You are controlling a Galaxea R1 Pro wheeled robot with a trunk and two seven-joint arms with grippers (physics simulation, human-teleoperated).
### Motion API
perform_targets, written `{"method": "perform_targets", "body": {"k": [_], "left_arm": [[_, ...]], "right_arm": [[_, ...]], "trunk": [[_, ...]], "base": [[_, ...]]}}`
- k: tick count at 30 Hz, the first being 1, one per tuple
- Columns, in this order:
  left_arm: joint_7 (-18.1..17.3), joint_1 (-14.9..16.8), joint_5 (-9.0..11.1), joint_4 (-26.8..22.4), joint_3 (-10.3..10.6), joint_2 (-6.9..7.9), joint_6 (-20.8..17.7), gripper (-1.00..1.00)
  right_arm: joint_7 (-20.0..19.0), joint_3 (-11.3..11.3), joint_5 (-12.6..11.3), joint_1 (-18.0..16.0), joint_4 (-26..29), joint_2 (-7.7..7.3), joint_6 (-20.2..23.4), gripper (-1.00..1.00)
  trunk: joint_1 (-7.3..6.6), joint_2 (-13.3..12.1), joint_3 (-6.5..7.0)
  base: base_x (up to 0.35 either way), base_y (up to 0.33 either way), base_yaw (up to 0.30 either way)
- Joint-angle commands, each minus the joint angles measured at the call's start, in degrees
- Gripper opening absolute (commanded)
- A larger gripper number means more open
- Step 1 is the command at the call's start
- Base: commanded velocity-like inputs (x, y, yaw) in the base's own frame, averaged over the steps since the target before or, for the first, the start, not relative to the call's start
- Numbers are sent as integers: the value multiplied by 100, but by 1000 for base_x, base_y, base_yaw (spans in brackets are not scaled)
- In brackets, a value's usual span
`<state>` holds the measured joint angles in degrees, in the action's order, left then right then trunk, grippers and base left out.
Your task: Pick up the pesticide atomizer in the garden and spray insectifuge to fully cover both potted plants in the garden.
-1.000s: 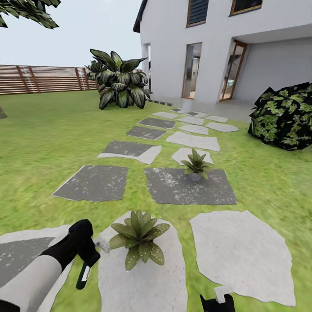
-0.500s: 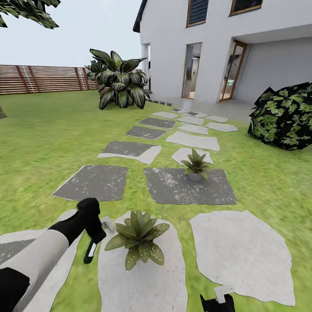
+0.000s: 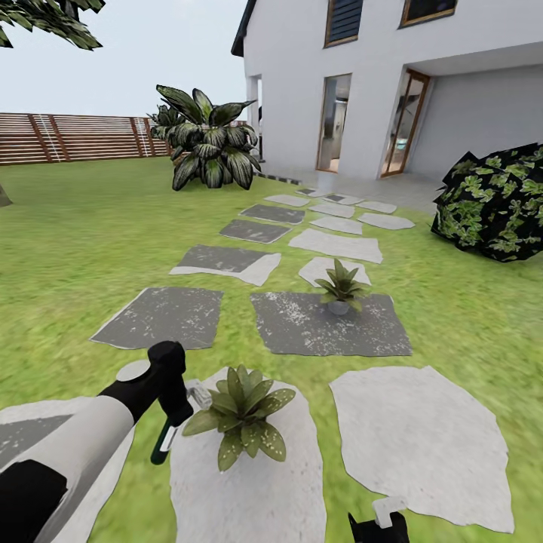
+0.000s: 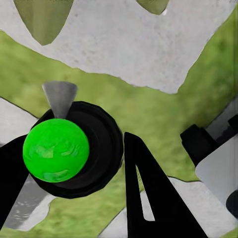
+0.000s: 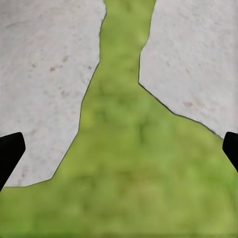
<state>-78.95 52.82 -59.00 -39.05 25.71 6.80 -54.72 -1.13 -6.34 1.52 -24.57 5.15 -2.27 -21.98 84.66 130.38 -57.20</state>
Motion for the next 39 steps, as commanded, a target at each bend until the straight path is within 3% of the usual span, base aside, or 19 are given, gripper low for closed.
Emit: {"method": "perform_targets", "body": {"k": [1,8,15,23,30,39], "left_arm": [[-58,0,-34,-8,17,1,-58,-100],[-62,8,-17,-6,29,-12,-105,-100],[-67,15,-5,1,23,-14,-124,-100],[-61,-22,-66,16,31,-182,-69,-100],[-62,-26,-68,68,56,-145,-52,-100],[-67,-32,-79,552,74,-116,-30,-100]], "right_arm": [[-1,-17,15,-3,-2,-2,-17,100],[-1,-17,15,-3,3,-2,-17,100],[-1,-17,15,-3,2,-2,-17,100],[-1,-17,15,-3,2,-2,-17,100],[-1,-17,15,-3,3,-2,-17,100],[-1,-17,15,-3,1,-2,-17,100]], "trunk": [[-1,2,-5],[-1,2,-5],[-1,2,-5],[-1,2,-5],[-1,2,-5],[-1,2,-5]], "base": [[0,0,0],[108,101,-30],[238,236,-269],[114,114,-298],[2,2,-68],[0,0,-1]]}}
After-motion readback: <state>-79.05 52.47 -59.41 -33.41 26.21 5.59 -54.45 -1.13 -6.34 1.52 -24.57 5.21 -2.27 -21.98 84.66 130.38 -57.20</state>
